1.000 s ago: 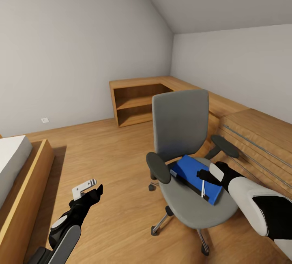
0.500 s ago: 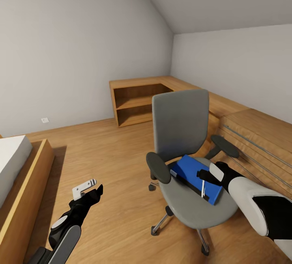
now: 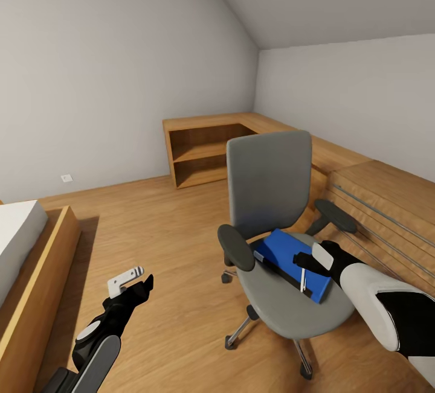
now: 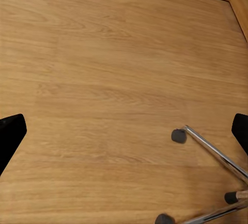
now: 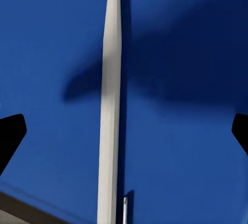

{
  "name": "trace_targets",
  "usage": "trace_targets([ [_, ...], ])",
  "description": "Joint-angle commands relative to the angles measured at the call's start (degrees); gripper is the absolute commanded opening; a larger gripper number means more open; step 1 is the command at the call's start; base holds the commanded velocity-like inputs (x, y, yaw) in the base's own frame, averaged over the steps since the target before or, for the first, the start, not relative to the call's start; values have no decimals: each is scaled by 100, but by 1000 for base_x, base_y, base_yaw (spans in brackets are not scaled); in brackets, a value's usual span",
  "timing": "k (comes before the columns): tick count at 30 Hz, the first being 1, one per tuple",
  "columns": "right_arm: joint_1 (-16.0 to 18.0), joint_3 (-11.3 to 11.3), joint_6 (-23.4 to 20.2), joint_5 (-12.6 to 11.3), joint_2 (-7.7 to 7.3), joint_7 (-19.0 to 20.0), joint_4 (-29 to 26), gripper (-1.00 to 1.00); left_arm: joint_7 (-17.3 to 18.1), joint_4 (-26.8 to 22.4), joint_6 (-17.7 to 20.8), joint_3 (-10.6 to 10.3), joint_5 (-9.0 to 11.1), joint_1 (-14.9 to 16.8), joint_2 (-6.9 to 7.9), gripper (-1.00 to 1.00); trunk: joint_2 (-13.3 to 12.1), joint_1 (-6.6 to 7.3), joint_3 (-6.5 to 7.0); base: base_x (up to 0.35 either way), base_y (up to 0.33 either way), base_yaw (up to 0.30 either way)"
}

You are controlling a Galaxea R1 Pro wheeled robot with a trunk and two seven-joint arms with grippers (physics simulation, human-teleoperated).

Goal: In the bedroom, organize the workspace by keeping the computer under the desk, ensuring the monitor is on the desk, placing the keyboard on the desk next to the monitor, placing the mouse on the desk next to the keyboard, moving the folder from the swivel chair onto the desk next to the mouse, stacking the notebook on top of the folder with the pen on top of the notebook, and positioning the swivel chair next to the desk.

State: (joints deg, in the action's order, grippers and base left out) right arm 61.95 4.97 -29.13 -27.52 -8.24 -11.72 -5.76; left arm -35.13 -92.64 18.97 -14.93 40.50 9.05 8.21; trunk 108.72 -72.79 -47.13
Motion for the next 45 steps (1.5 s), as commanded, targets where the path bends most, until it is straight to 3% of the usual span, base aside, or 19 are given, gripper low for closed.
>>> trace_targets([
  [1, 1, 48, -31, -61, 0, -32, -13, 100, -47, -9, 11, -11, 35, 6, 6, 100, 3, 1, -5, 0, 0, 0],
  [11, 1, 48, -31, -61, -2, -32, -13, 100, -47, -9, 11, -10, 36, 5, 4, 100, 3, 1, -5, 0, 0, 0],
  [14, 1, 48, -31, -61, -2, -32, -13, 100, -47, -9, 11, -10, 35, 4, 4, 100, 123, -65, -59, 0, 0, 0],
  [45, 1, 48, -31, -57, -1, -35, -13, 100, -47, -9, 11, -13, 37, 8, 6, 100, 123, -65, -59, 0, 0, 0],
])
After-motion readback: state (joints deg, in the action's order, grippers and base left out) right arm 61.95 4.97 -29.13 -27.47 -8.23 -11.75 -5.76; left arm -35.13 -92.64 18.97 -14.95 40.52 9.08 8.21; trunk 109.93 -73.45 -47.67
